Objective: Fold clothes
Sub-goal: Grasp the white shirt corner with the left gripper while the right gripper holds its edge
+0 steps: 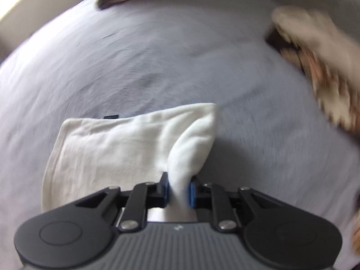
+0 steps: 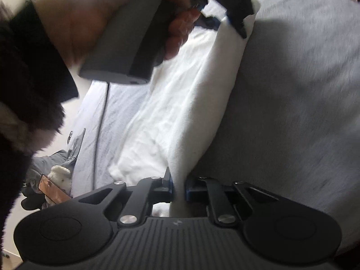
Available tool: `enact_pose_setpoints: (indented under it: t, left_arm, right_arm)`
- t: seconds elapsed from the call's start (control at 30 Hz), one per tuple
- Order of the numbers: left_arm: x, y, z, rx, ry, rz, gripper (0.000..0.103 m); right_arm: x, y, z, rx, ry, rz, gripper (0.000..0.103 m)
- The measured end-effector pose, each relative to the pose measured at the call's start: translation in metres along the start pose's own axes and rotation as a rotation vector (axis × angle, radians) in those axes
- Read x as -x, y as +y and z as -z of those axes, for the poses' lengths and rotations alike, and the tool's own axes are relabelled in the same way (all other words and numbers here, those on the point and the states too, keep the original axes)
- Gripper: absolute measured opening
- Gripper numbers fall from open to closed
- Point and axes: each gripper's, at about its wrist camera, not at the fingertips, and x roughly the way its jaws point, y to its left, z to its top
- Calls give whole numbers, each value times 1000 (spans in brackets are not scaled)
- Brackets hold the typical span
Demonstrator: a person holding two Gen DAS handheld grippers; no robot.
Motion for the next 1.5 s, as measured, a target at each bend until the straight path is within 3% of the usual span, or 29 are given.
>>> enact_pose_setpoints:
  t: [0.23, 0.4, 0.53, 0.67, 0.8, 1.0, 1.13, 1.23, 1.37, 1.5]
  left_arm:
    - [20, 32, -23, 296, -72, 100, 16]
    - [7, 33, -41, 375, -52, 117, 17]
    - [-18, 26, -43, 429, 3, 113, 19]
    - [-34, 9, -39, 399, 27, 70, 32]
    - [-44, -6, -40, 318, 37, 16, 41]
    - [-53, -25, -46, 230, 63, -49, 52]
    - [-57, -29, -44, 195, 59, -87, 52]
    - [-55, -28, -42, 200, 46, -104, 39]
    - [-50, -12, -39, 271, 27, -65, 22]
    - [-40, 3, -40, 353, 9, -12, 19]
  right_arm:
    - [44, -13, -40, 57, -31, 60, 10]
    - [63, -41, -76, 98, 12, 153, 10]
    - [57, -54, -76, 104, 61, 177, 11]
    - [48, -55, -74, 108, 82, 216, 17]
    - [42, -69, -73, 57, 104, 235, 34]
    - [31, -72, -70, 49, 114, 244, 36]
    - [26, -69, -67, 71, 99, 252, 36]
    - [27, -68, -66, 91, 89, 238, 19]
    - [39, -68, -69, 82, 53, 191, 12]
    - [52, -63, -74, 89, 22, 164, 11]
